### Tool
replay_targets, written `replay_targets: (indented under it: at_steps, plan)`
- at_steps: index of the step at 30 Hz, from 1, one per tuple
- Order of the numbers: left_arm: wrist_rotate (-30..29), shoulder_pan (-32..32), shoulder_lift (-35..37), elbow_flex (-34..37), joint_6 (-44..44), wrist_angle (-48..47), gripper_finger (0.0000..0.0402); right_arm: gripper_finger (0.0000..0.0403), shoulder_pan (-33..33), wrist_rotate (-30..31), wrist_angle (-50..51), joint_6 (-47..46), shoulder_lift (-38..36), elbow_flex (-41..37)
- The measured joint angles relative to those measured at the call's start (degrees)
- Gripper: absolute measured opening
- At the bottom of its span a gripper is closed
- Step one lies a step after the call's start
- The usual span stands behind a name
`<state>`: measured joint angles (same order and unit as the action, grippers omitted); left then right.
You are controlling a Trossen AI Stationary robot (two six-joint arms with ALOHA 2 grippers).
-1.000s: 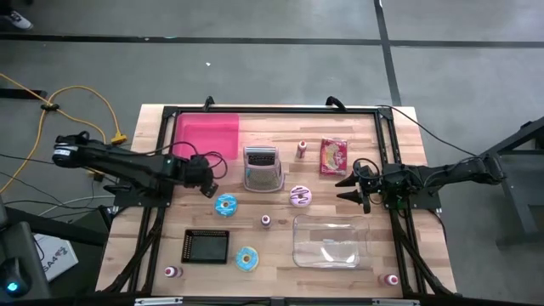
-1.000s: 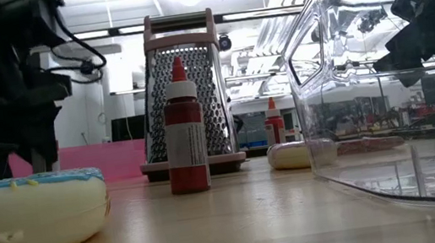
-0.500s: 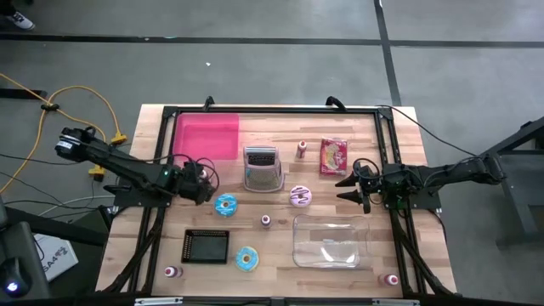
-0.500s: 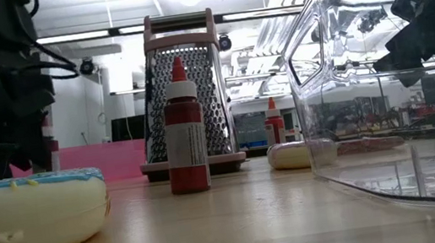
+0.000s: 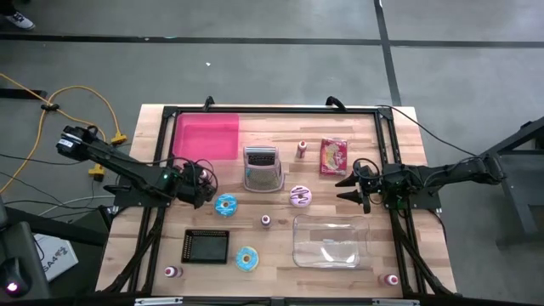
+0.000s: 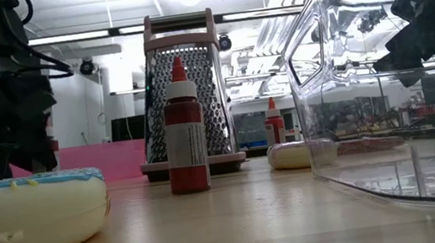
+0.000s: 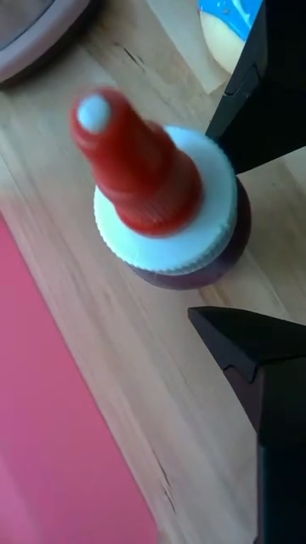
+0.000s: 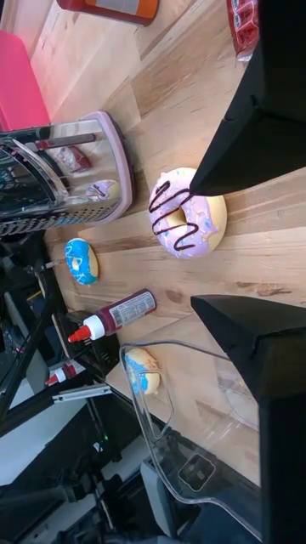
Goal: Pick & Place Food Item
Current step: Put the top red food coloring bottle into the transparent bin
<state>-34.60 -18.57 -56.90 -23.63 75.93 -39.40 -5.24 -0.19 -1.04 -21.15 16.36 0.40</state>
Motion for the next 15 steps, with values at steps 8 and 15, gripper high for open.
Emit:
replay_targets:
  at_steps: [8,15]
  plan:
    - [-0.6,0.0,0.0,0.5,0.0,0.9,0.0248,0.0189,0.0,0.0,0.0,0.0,0.0,0.0]
    - [-0.7,0.0,0.0,0.5,0.0,0.9,0.0233,0.0189,0.0,0.0,0.0,0.0,0.0,0.0]
